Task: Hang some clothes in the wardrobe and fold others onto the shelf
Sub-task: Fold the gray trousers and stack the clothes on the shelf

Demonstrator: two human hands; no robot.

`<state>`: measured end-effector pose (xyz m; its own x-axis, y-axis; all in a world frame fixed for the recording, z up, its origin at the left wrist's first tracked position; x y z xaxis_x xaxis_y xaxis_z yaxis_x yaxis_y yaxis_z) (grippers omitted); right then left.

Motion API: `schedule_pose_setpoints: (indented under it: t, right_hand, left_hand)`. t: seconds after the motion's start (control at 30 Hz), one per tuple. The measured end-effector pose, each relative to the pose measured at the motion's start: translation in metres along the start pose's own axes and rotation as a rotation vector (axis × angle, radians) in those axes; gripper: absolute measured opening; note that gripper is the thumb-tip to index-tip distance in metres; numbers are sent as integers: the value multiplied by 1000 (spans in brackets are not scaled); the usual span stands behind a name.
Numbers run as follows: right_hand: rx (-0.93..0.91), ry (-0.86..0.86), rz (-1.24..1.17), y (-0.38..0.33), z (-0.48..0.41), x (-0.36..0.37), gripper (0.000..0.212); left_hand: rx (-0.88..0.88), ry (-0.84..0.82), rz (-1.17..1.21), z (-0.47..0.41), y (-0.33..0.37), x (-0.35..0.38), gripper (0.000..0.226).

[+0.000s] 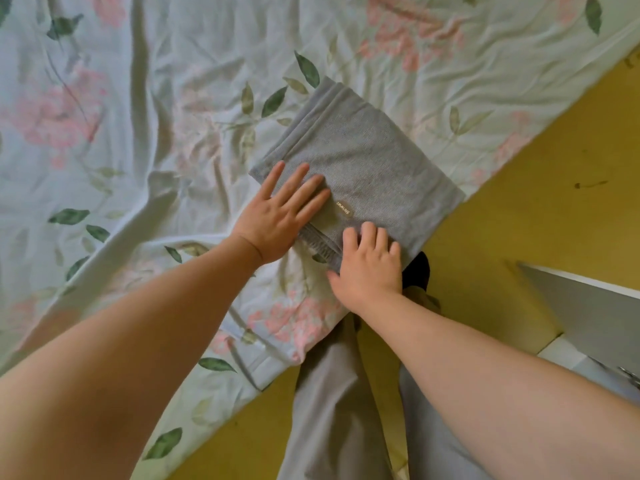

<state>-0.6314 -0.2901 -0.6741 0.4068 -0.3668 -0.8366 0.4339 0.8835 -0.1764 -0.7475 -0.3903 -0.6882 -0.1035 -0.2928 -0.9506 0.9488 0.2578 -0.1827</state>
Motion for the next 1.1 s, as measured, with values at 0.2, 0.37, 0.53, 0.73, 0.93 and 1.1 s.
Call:
schedule_pose_setpoints:
  t: [0.2,0.37,0.53,0.73,0.93,1.1]
  right_hand:
    - [89,-35,11,2,-9,10,79]
    - [166,-102,11,2,-7,12,90]
    - [128,-114,-188,12,-1,-29,53]
    - [41,-223,-338,39,-7,-155,14]
    - [-22,-514,-244,41,-37,-242,20]
    - [-51,-612,-159,31,-73,-232,24]
  left_hand:
    - [46,72,13,-18,4,7,54]
    - [17,67,83,-23,5,-14,39]
    - [37,40,78,-31,-1,-46,21]
    - [-119,-283,285,-52,-42,-154,14]
    - [-367,-800,880,-57,-90,-192,29]
    - [-505,-1066,1239,-47,-88,-141,72]
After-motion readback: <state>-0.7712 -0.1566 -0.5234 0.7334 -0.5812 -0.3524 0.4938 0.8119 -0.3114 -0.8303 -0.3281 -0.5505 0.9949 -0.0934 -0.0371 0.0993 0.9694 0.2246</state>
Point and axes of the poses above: each hand's wrist, its own z-axis away from the middle knuckle, its own x-axis out of the palm, y = z × x, the point moved 6 cm from there along -z, towards the middle knuckle, and after that the axes turned 10 degrees about -z, right-handed, at the moved point
